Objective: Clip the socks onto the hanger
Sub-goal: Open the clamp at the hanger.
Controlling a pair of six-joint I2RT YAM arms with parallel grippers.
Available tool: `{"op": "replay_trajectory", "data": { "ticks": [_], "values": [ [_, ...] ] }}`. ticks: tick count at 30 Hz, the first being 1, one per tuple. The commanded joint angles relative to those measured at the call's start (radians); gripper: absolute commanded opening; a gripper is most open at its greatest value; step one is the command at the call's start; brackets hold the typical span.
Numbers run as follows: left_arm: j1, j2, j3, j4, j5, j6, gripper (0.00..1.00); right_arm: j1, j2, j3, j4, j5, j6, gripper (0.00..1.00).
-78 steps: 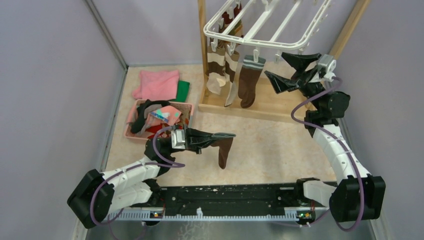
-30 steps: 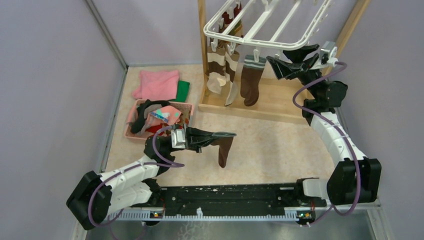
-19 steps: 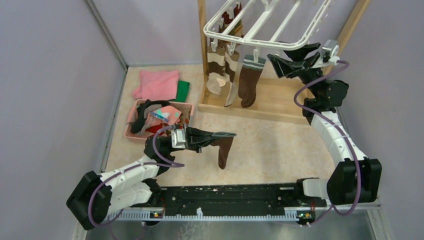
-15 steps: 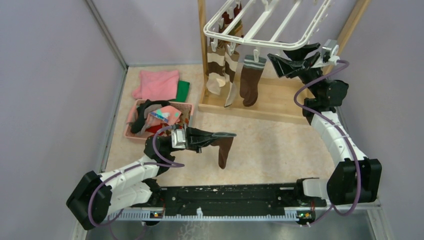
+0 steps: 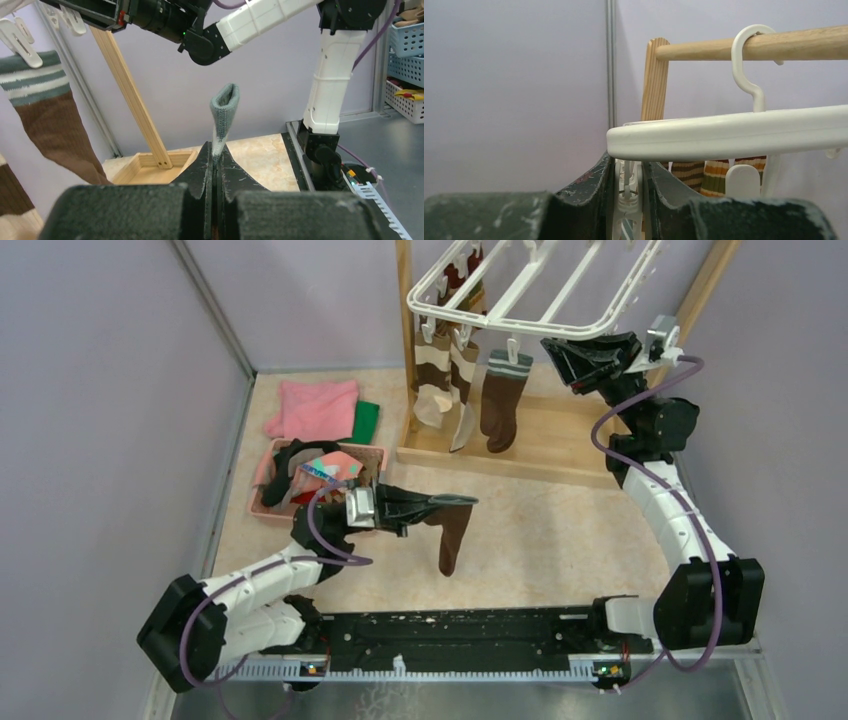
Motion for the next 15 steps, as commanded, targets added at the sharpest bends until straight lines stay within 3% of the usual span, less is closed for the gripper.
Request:
{"op": "replay_trajectory", "data": {
  "ticks": [1,10,15],
  "values": [
    [0.002,0.081,0.138,0.017,-0.011,-0.049,0.00,-0.005,-0.005,0.043,0.052,-0.011,0.056,0.05],
    [0.003,0.413,0.452,0.025,-0.079,-0.272,0.00,-0.005,-0.009,0.047,0.017,0.021,0.149,0.00],
    [0.004,0.561,0.646,-0.040,-0.050,-0.388,0.00,-0.005,-0.026,0.048,-0.011,0.023,0.156,0.00]
  ]
}}
